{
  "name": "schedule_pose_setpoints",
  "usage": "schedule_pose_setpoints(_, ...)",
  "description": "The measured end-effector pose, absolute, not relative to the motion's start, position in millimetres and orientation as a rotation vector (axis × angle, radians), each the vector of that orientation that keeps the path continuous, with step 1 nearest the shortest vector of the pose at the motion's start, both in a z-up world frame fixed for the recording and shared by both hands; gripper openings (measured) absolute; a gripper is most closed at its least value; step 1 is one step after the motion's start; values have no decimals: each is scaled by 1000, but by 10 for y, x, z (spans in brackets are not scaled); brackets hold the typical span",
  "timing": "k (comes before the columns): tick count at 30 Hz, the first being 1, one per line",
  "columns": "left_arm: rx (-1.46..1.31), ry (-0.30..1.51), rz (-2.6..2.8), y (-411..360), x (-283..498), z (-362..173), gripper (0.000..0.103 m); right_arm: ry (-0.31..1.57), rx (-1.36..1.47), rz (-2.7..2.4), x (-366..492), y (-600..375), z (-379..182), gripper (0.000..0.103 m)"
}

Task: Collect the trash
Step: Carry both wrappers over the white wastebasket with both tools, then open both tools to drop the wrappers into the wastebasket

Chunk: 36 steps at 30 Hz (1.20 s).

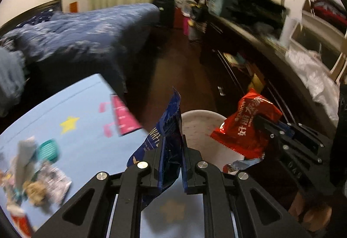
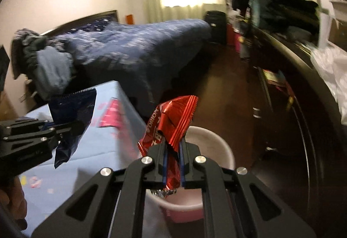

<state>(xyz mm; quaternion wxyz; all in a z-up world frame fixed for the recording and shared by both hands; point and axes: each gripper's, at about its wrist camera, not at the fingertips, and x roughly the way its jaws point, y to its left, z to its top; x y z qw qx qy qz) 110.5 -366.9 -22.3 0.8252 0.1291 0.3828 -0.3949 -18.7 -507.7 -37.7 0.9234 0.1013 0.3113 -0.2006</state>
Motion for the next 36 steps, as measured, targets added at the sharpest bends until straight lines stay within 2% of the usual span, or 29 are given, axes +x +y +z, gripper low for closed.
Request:
schedule_pose_setpoints(6,319,880,-893,-4261,1185,-530,14,711,250,-456,-43,-5448,-848,10)
schedule_pose_setpoints(7,320,891,-901,-4311,1182,-561,15,713,257,-449,-31,-5488,-898,14)
schedule_pose_setpoints(9,305,914,-927,-4380,1214,-626,23,708,263,-438,-1,-5550,-988,18)
schedule_pose_setpoints(10,303,917,-930,-4433,1230,-656,31,706,253,-438,18,-5560,-1013,28)
schedule_pose_setpoints(11,302,914,-927,-4458,1248,-679,46,703,245,-432,31,-5568,-1039,46)
schedule_pose_setpoints(12,302,910,-924,-4456,1248,-690,55,695,238,-427,38,-5556,-1045,56)
schedule_pose_setpoints(13,300,903,-925,-4445,1247,-696,72,686,229,-427,35,-5527,-1042,66)
schedule_pose_setpoints(14,294,895,-927,-4456,1263,-694,76,678,220,-431,35,-5515,-1044,67)
schedule_pose_setpoints(20,269,871,-903,-4376,1304,-616,76,679,228,-456,5,-5512,-1035,67)
schedule_pose_setpoints(24,235,829,-814,-3991,1299,-451,76,654,269,-428,-104,-5404,-882,67)
schedule_pose_setpoints(27,258,729,-672,-3493,1212,-279,84,622,261,-373,-171,-5141,-650,67)
schedule_pose_setpoints(32,288,645,-398,-2551,1114,-169,89,559,215,-204,-203,-4439,-248,85)
schedule_pose_setpoints(36,234,672,-248,-1827,1110,-198,90,552,166,-74,-120,-3859,-115,85)
